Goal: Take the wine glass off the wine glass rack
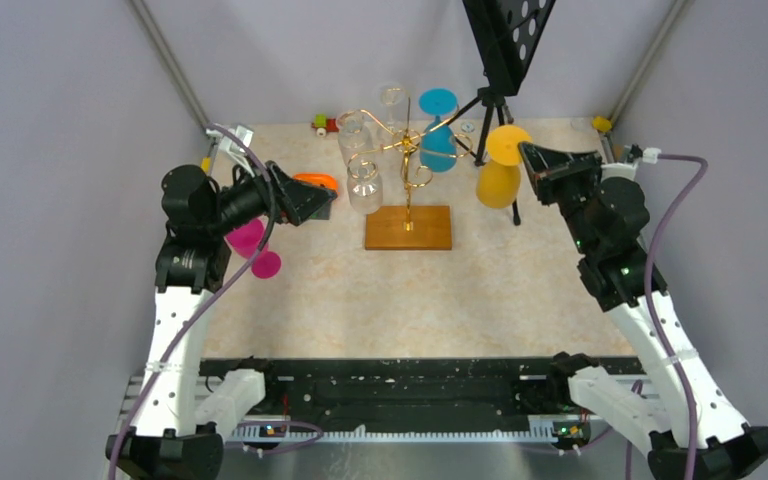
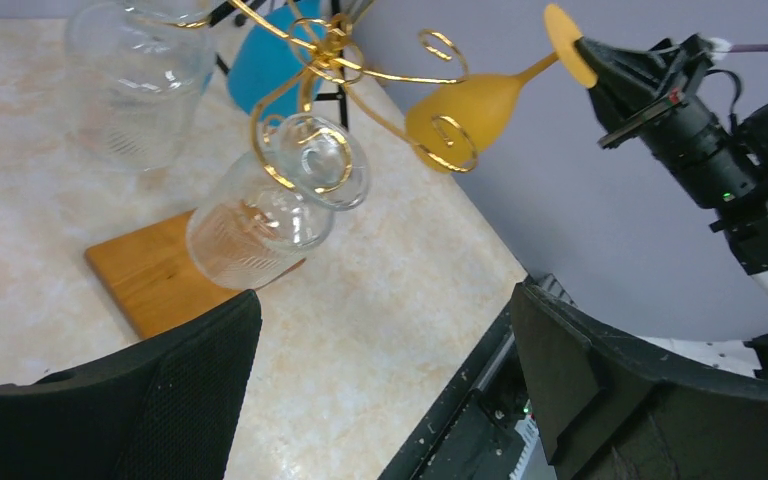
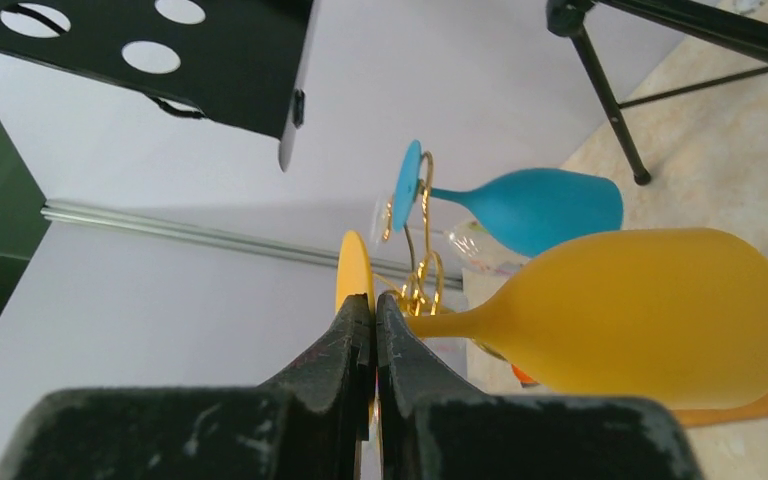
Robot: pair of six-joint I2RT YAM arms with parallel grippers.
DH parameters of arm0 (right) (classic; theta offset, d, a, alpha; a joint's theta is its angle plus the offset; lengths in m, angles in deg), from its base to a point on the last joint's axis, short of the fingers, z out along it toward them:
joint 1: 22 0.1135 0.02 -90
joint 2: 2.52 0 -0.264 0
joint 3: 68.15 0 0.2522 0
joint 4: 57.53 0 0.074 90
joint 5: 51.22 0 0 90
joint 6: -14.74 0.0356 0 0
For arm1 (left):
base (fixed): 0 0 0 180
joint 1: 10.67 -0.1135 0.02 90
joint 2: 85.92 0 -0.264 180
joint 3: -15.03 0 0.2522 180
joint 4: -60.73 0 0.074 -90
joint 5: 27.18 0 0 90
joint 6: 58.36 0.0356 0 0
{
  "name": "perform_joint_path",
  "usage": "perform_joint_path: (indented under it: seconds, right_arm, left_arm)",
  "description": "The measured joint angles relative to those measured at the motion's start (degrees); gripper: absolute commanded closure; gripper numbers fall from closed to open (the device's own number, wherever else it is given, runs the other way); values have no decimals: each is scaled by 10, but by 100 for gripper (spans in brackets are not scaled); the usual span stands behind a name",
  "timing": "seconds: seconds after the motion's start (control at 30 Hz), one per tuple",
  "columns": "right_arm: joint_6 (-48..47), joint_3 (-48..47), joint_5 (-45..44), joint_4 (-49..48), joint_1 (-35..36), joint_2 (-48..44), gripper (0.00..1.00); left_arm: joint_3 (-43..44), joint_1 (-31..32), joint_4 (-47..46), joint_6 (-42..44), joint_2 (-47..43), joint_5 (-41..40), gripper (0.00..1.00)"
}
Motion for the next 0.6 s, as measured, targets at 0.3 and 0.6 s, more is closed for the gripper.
perform_joint_path:
  seconds: [0.3, 0.6]
  right_arm:
    - [57, 101, 29, 86, 0, -155, 100]
    - [131, 155, 146, 11, 0, -256, 100]
  left_arm:
    - [-24, 139, -61, -63, 22, -20, 4]
    - [-110, 237, -190, -201, 28, -63, 5]
